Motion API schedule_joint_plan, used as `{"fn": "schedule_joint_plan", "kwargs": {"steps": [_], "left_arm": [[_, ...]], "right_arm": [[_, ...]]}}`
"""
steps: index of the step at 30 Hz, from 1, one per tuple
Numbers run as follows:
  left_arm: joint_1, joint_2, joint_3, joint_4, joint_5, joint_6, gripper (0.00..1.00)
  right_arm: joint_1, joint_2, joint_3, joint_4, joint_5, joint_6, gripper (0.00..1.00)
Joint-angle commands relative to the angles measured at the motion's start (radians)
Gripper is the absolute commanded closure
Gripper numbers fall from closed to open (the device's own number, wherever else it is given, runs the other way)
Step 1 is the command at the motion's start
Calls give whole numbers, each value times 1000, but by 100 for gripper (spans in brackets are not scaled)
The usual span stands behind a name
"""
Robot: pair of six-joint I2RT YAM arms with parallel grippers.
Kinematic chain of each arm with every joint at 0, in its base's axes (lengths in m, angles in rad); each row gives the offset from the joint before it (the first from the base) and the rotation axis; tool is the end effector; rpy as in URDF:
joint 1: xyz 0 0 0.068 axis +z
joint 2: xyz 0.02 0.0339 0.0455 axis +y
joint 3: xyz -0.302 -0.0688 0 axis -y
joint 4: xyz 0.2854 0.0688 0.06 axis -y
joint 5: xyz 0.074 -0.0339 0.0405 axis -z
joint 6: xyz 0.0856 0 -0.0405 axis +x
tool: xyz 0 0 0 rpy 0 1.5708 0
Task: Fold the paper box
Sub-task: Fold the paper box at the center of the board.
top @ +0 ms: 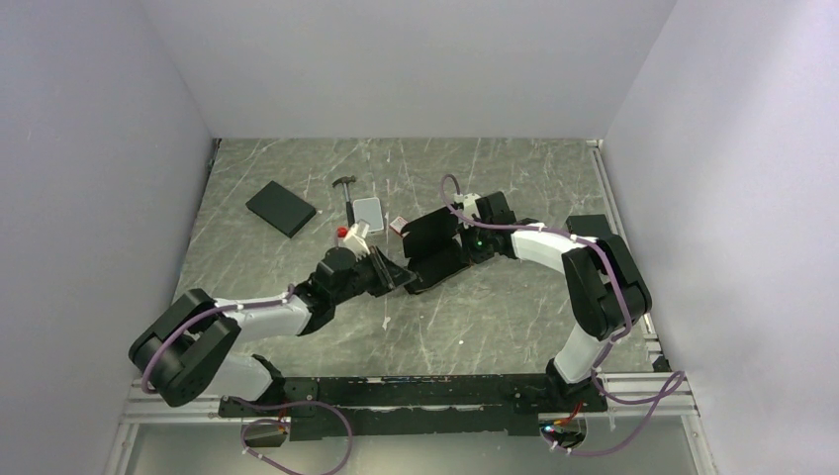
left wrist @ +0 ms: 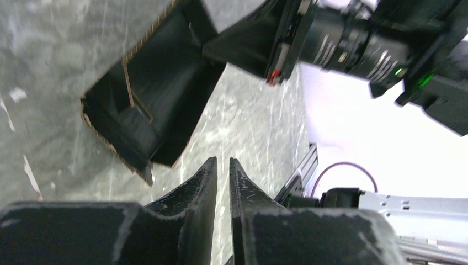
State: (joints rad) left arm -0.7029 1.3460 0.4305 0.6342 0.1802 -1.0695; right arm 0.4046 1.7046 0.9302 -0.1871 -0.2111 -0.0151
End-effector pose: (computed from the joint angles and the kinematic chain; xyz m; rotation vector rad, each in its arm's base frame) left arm 0.2389 -0.2226 0.1743 -0.2413 2.0802 -1.3364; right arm 0.3574 0.1726 0.1268 -0.6148 2.4786 0.4206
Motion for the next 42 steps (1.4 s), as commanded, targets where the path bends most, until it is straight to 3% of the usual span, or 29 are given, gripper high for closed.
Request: {"fn": "schedule_joint_plan", "kwargs": {"steps": [1,13,30,42], "left_arm": [[-56,37,-11,-3,40,0,82],[-106,132,59,-103,-1,-29,93],[-98,257,165,-157,-177,-50,98],[-88,360,247,-128,-142,-37,100]], "right_arm": [[-3,-10,27,8,-13,11,100],[-3,-10,25,10,-17,10,100],[-1,-13,25,8,-23,7,100],[7,-15,25,3,-26,5,100]]}}
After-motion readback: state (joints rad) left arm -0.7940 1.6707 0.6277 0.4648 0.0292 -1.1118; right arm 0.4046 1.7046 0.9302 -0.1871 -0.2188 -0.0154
